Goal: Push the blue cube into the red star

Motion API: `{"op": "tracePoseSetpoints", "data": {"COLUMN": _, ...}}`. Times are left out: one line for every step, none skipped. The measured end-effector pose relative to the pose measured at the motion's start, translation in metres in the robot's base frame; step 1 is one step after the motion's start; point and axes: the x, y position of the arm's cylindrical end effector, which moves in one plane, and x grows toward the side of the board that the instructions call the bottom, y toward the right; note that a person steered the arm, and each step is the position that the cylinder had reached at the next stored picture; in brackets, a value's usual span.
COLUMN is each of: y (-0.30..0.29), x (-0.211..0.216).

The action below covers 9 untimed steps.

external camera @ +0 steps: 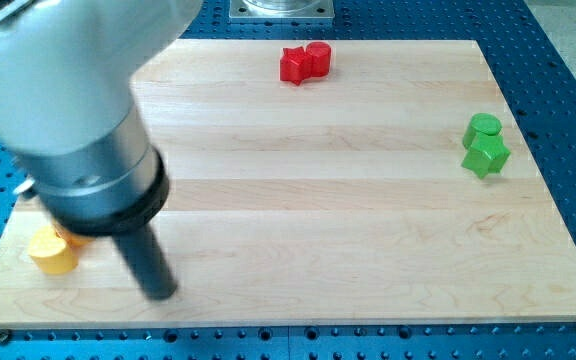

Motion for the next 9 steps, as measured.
{"op": "tracePoseSetpoints", "data": {"y": 0.035, "x": -0.095}}
{"op": "tracePoseSetpoints", "data": {"y": -0.043, "x": -0.113}}
{"op": "tracePoseSetpoints", "data": {"y": -0.107, "x": -0.117}}
{"op": "tracePoseSetpoints", "data": {"y": -0.156, "x": -0.118}}
{"op": "tracePoseSetpoints", "data": {"y": -0.139, "x": -0.161}}
{"op": "tracePoseSetpoints", "data": {"y": -0.071, "x": -0.215}}
{"op": "tracePoseSetpoints", "data": {"y": -0.078, "x": -0.207}}
{"op": "tracePoseSetpoints", "data": {"y": -0.098, "x": -0.163}}
{"op": "tracePoseSetpoints", "data": {"y": -0.135, "x": -0.152}}
